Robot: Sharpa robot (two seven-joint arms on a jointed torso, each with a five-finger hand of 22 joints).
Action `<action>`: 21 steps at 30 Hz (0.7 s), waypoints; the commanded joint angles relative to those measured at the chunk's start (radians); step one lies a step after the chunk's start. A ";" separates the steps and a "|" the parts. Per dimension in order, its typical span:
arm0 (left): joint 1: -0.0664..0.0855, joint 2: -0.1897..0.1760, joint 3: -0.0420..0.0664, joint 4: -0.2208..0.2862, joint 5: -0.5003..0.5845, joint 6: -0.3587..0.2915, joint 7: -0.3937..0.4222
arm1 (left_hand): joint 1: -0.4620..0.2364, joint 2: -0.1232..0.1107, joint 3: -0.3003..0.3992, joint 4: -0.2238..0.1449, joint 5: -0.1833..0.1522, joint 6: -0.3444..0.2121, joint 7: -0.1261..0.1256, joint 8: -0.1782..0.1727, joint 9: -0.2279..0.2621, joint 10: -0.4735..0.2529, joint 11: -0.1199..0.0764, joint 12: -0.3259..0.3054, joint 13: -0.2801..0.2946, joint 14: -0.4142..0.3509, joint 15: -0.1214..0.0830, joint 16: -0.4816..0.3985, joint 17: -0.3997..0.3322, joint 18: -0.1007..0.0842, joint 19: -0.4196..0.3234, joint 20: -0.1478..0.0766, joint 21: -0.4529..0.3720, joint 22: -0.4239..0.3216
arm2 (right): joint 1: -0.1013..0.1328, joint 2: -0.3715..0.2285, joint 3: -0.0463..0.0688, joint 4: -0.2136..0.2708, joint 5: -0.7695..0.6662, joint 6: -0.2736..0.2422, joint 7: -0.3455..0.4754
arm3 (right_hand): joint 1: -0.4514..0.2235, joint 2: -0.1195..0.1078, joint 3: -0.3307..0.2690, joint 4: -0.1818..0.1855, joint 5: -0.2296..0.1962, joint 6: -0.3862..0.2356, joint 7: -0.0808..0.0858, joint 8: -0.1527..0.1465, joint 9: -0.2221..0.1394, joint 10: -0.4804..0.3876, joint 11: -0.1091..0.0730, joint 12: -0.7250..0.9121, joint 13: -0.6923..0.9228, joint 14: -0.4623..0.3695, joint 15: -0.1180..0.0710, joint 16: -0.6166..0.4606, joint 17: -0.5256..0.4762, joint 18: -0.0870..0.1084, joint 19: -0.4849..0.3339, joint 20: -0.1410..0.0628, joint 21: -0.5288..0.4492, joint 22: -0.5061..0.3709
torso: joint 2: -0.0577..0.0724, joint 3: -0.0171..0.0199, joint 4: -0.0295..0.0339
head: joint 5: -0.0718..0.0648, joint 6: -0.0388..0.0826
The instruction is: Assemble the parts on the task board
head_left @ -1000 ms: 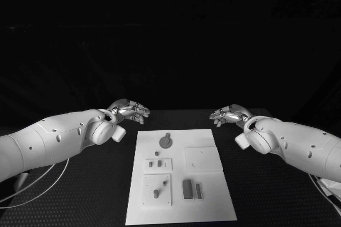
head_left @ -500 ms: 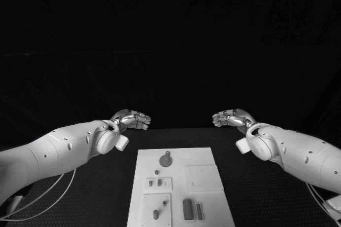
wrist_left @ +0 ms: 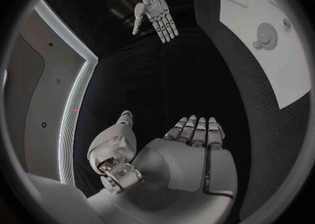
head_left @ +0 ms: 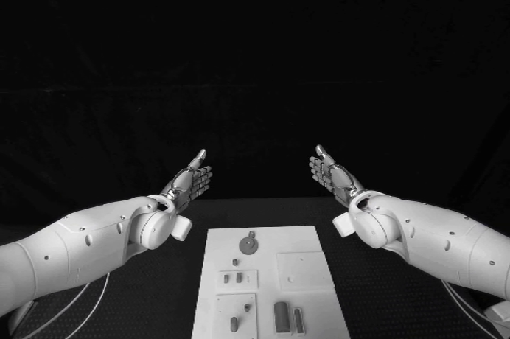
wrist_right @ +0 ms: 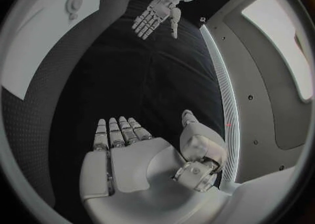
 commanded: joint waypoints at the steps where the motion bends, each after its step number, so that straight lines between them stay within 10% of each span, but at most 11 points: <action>1: -0.026 -0.014 0.019 0.086 0.054 -0.187 0.097 | -0.128 0.008 -0.058 0.028 -0.008 -0.084 -0.017 -0.032 -0.051 -0.149 -0.014 -0.010 -0.025 -0.085 -0.014 -0.047 -0.056 -0.007 -0.086 -0.004 -0.011 -0.098 | -0.019 -0.028 0.006 0.093 0.116 -0.170 0.083 | -0.103 0.002 -0.068 0.028 -0.011 -0.083 -0.019 -0.021 -0.063 -0.101 -0.016 -0.029 -0.018 -0.079 -0.018 -0.054 -0.039 -0.029 -0.053 -0.023 -0.033 -0.139 | -0.015 -0.0005 0.0236 | -0.013 0.001; 13: -0.132 -0.080 0.106 0.399 0.147 -0.540 0.250 | -0.128 0.008 -0.058 0.028 -0.008 -0.084 -0.017 -0.032 -0.051 -0.149 -0.014 -0.010 -0.025 -0.085 -0.014 -0.047 -0.056 -0.007 -0.086 -0.004 -0.011 -0.098 | -0.087 -0.132 0.032 0.433 0.325 -0.489 0.209 | -0.103 0.002 -0.068 0.028 -0.011 -0.083 -0.019 -0.021 -0.063 -0.101 -0.016 -0.029 -0.018 -0.079 -0.018 -0.054 -0.039 -0.029 -0.053 -0.023 -0.033 -0.139 | -0.015 -0.0005 0.0236 | -0.013 0.001; 21: -0.153 -0.092 0.123 0.459 0.165 -0.608 0.280 | -0.128 0.008 -0.058 0.028 -0.008 -0.084 -0.017 -0.032 -0.051 -0.149 -0.014 -0.010 -0.025 -0.085 -0.014 -0.047 -0.056 -0.007 -0.086 -0.004 -0.011 -0.098 | -0.098 -0.149 0.036 0.489 0.360 -0.541 0.229 | -0.103 0.002 -0.068 0.028 -0.011 -0.083 -0.019 -0.021 -0.063 -0.101 -0.016 -0.029 -0.018 -0.079 -0.018 -0.054 -0.039 -0.029 -0.053 -0.023 -0.033 -0.139 | -0.015 -0.0005 0.0236 | -0.013 0.001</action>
